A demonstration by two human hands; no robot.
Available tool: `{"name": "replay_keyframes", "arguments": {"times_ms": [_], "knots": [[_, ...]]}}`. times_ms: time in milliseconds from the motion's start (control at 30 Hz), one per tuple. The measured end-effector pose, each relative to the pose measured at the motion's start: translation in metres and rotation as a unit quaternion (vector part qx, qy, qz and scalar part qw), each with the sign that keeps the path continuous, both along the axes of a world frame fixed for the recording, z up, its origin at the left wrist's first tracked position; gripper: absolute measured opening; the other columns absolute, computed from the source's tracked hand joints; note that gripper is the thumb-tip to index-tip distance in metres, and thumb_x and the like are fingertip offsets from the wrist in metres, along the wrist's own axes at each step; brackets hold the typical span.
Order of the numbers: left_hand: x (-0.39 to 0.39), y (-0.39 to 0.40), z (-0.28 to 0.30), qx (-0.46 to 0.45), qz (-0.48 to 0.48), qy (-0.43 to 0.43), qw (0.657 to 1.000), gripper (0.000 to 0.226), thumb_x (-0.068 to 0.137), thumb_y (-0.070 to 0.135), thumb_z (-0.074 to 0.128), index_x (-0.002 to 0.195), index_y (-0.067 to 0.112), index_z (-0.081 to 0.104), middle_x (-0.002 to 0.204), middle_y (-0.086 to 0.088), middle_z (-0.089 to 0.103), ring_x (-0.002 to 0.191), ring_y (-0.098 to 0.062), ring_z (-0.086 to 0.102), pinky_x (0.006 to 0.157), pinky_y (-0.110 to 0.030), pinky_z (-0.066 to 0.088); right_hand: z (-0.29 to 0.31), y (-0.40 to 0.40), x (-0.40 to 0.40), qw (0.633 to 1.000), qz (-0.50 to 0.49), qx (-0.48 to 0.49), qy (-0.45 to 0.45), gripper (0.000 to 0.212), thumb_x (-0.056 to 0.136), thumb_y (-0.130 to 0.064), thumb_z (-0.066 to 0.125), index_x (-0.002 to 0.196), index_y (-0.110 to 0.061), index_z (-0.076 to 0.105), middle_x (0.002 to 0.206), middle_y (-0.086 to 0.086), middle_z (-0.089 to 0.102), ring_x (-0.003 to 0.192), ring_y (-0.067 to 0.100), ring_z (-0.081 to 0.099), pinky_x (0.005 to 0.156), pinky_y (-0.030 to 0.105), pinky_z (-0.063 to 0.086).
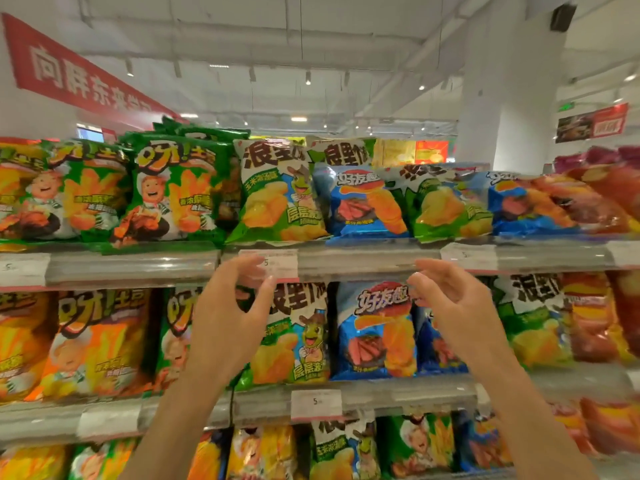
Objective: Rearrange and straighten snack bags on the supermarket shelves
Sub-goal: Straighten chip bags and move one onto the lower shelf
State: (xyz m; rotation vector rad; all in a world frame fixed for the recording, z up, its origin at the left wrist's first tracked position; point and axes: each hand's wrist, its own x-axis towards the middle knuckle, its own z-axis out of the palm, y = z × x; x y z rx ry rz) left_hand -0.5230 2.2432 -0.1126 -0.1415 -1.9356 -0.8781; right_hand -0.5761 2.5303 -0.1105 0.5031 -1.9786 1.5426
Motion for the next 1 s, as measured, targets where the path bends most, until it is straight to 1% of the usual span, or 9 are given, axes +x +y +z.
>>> {"name": "replay_keyframes", "arguments": {"times_ms": [133, 267, 367, 500, 600, 700, 767, 900, 1000], "knots": [[-0.027, 0.072, 0.007, 0.036, -0.009, 0.002, 0.999, 0.024, 0.096, 0.029, 0.067, 0.120, 0.027, 0.062, 0.097, 0.017, 0.066, 0.092, 0.004, 0.062, 0.077, -0.011, 0.050, 0.010, 0.080, -0.023, 1.000, 0.000, 0.022, -0.008, 0.019, 0.096, -0.037, 0.066, 0.114, -0.035, 0.069, 0.109, -0.011, 0.074, 0.101, 0.010, 0.071, 0.093, 0.040, 0.057], [-0.053, 0.133, 0.025, 0.026, -0.017, 0.015, 0.999, 0.023, 0.095, 0.031, 0.065, 0.118, 0.030, 0.061, 0.094, 0.017, 0.067, 0.088, 0.001, 0.064, 0.075, -0.010, 0.050, 0.031, 0.146, -0.053, 0.999, -0.014, 0.039, -0.004, 0.014, 0.098, -0.035, 0.063, 0.111, -0.038, 0.067, 0.108, -0.014, 0.073, 0.100, 0.006, 0.069, 0.086, 0.029, 0.055], [-0.072, 0.163, 0.037, 0.000, -0.014, 0.003, 1.000, 0.023, 0.096, 0.031, 0.065, 0.118, 0.030, 0.062, 0.096, 0.015, 0.066, 0.086, 0.000, 0.064, 0.073, -0.011, 0.049, 0.047, 0.178, -0.075, 0.998, -0.025, 0.058, 0.003, 0.015, 0.098, -0.036, 0.063, 0.113, -0.036, 0.067, 0.106, -0.013, 0.072, 0.098, 0.008, 0.069, 0.086, 0.031, 0.055], [-0.096, 0.192, 0.056, -0.068, 0.031, 0.003, 0.997, 0.025, 0.095, 0.030, 0.067, 0.119, 0.025, 0.064, 0.097, 0.013, 0.065, 0.078, -0.004, 0.058, 0.071, -0.023, 0.049, 0.068, 0.206, -0.097, 0.989, -0.069, 0.121, 0.052, 0.017, 0.098, -0.035, 0.062, 0.114, -0.031, 0.066, 0.102, -0.017, 0.069, 0.089, -0.009, 0.064, 0.070, 0.006, 0.047], [-0.111, 0.207, 0.074, -0.132, 0.064, 0.020, 0.989, 0.029, 0.094, 0.031, 0.069, 0.121, 0.019, 0.066, 0.101, 0.009, 0.066, 0.083, -0.007, 0.055, 0.076, -0.026, 0.049, 0.086, 0.217, -0.111, 0.973, -0.125, 0.166, 0.104, 0.014, 0.098, -0.037, 0.062, 0.111, -0.033, 0.063, 0.103, -0.019, 0.065, 0.091, -0.010, 0.059, 0.068, 0.007, 0.042], [-0.128, 0.218, 0.091, -0.181, 0.091, -0.008, 0.979, 0.043, 0.095, 0.046, 0.064, 0.129, 0.020, 0.063, 0.114, 0.003, 0.066, 0.094, -0.013, 0.057, 0.083, -0.034, 0.054, 0.100, 0.217, -0.132, 0.938, -0.205, 0.256, 0.115, 0.037, 0.097, -0.045, 0.062, 0.125, -0.021, 0.063, 0.125, 0.002, 0.059, 0.114, 0.015, 0.053, 0.094, 0.026, 0.043], [-0.140, 0.226, 0.100, -0.209, 0.111, -0.069, 0.969, 0.059, 0.095, 0.061, 0.056, 0.141, 0.024, 0.055, 0.123, 0.000, 0.065, 0.108, -0.019, 0.060, 0.086, -0.039, 0.055, 0.105, 0.215, -0.142, 0.926, -0.217, 0.304, 0.051, 0.065, 0.094, -0.059, 0.058, 0.142, -0.016, 0.051, 0.144, 0.009, 0.047, 0.134, 0.027, 0.043, 0.112, 0.044, 0.038], [-0.157, 0.232, 0.105, -0.246, 0.134, -0.120, 0.953, 0.075, 0.091, 0.071, 0.052, 0.150, 0.026, 0.044, 0.125, -0.003, 0.067, 0.113, -0.025, 0.062, 0.085, -0.042, 0.053, 0.109, 0.212, -0.155, 0.948, -0.152, 0.265, -0.094, 0.115, 0.072, -0.095, 0.046, 0.158, -0.023, 0.021, 0.159, 0.010, 0.033, 0.136, 0.033, 0.047, 0.109, 0.053, 0.042], [-0.163, 0.227, 0.102, -0.232, 0.125, -0.108, 0.959, 0.076, 0.088, 0.073, 0.054, 0.149, 0.027, 0.046, 0.120, -0.003, 0.069, 0.108, -0.023, 0.064, 0.080, -0.039, 0.053, 0.113, 0.214, -0.161, 0.940, -0.150, 0.276, -0.130, 0.132, 0.058, -0.103, 0.046, 0.160, -0.028, 0.008, 0.159, 0.010, 0.031, 0.134, 0.036, 0.048, 0.107, 0.053, 0.043]]}}
